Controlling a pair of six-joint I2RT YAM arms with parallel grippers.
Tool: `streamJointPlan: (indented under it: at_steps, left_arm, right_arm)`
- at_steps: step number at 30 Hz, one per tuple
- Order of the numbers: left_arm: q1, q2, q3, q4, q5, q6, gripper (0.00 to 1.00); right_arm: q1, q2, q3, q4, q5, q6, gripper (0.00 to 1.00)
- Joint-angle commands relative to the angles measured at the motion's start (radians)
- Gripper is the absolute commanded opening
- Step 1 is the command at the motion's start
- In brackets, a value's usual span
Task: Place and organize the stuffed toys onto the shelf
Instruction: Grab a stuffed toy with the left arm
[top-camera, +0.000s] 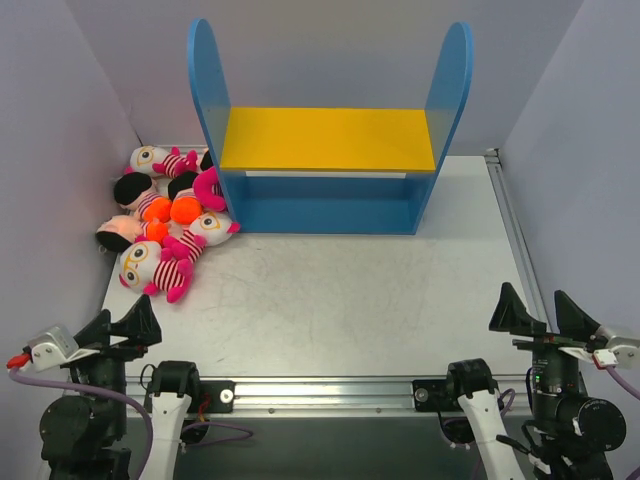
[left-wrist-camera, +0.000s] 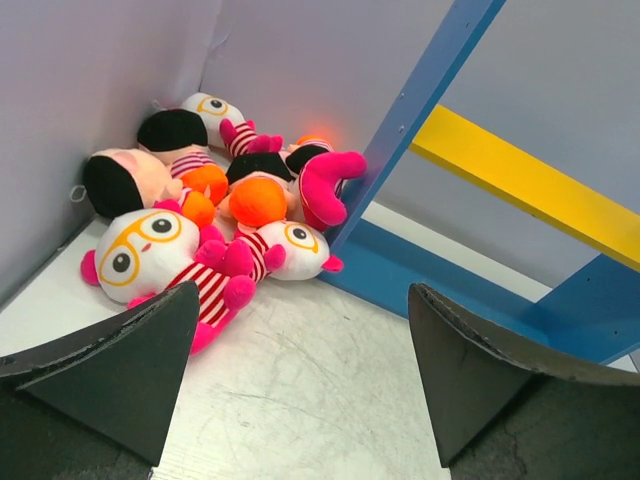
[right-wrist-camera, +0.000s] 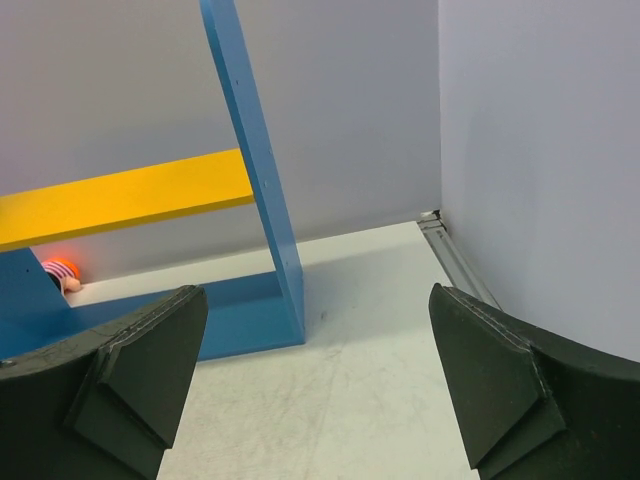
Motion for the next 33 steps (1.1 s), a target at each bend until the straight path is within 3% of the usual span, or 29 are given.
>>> streamJointPlan:
  at_steps: [1, 9, 13, 19, 29, 33]
  left_arm:
    - [0.006, -0.068, -0.027, 0.055, 0.030, -0.048, 0.94]
    - [0.005, 0.121, -0.099, 0.058, 0.084, -0.201, 0.94]
    - [0.005, 0.171, -0.197, 0.122, 0.100, -0.346, 0.94]
    - [0.005, 0.338, -0.267, 0.208, 0.083, -0.446, 0.94]
    - [0.006, 0.748, -0.205, 0.250, -0.055, -0.420, 0.94]
    - [0.031, 0.823, -0.221, 0.282, -0.092, -0.413, 0.94]
  right_arm:
    - [0.000, 0.001, -0.003, 0.062, 0.030, 0.018, 0.99]
    - [0.000, 0.134, 0.019, 0.072, -0.001, 0.034, 1.00]
    - [0.001, 0.202, 0.049, 0.071, -0.032, 0.060, 1.00]
    - [0.021, 0.321, 0.052, 0.082, -0.121, 0.156, 0.99]
    - [0.057, 0.544, 0.019, 0.045, -0.246, 0.195, 1.00]
    - [0.058, 0.587, -0.021, 0.057, -0.320, 0.204, 0.99]
